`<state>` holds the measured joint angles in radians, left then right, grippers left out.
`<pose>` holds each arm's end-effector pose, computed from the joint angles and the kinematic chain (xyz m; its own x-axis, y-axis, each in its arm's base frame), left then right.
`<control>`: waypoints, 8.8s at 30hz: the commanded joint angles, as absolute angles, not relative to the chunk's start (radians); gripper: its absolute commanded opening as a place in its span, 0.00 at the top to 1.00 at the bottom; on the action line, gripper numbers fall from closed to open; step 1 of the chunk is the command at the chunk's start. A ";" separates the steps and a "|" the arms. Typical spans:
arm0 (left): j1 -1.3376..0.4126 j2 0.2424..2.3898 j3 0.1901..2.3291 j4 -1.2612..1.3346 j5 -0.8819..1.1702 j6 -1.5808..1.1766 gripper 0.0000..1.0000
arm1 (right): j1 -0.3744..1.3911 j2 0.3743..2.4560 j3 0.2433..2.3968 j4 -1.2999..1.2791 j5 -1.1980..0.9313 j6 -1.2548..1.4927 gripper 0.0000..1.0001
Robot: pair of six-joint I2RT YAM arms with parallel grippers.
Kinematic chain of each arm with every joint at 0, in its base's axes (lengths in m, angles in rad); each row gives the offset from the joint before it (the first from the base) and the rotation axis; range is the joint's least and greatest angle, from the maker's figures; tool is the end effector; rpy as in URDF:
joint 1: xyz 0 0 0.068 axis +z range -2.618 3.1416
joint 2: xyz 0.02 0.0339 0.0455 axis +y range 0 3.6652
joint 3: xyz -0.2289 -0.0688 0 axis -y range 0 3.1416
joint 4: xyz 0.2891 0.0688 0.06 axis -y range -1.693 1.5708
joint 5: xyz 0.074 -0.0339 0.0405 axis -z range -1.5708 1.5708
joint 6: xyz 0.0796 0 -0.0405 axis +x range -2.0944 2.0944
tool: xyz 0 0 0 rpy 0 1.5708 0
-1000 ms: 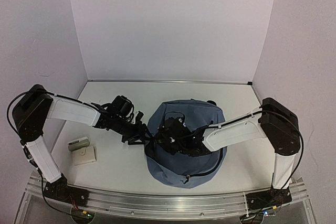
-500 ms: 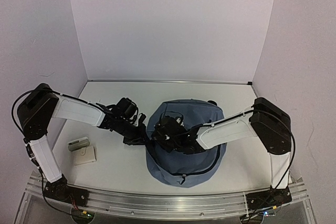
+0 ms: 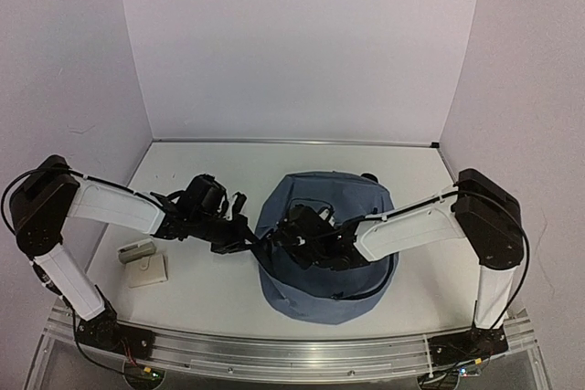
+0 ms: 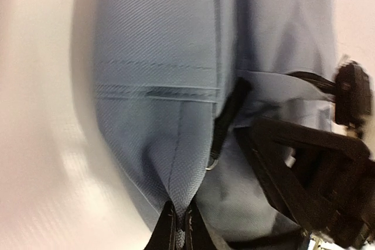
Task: Pack the student bag
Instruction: Zip the student bag at the center of the board, then adjust the student bag at the center of the board.
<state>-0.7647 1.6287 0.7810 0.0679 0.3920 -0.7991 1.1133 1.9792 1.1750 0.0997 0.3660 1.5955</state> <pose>0.2492 -0.2812 0.0612 -0.9529 -0.0037 -0.3033 0.2192 0.6828 -0.6970 0.2321 0.4070 0.0609 -0.7100 0.6712 -0.2129 0.3037 0.5646 0.7674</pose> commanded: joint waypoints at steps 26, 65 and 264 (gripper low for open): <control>-0.876 1.646 0.706 0.387 0.488 -0.907 1.00 | 1.090 1.852 1.102 0.187 0.253 1.344 0.71; -0.885 1.628 0.720 0.307 0.429 -0.946 0.95 | 1.100 1.836 1.146 0.139 0.461 1.209 1.00; -0.895 1.450 0.712 -0.055 0.291 -1.144 0.57 | 0.396 1.935 1.435 -0.169 -0.179 0.331 0.39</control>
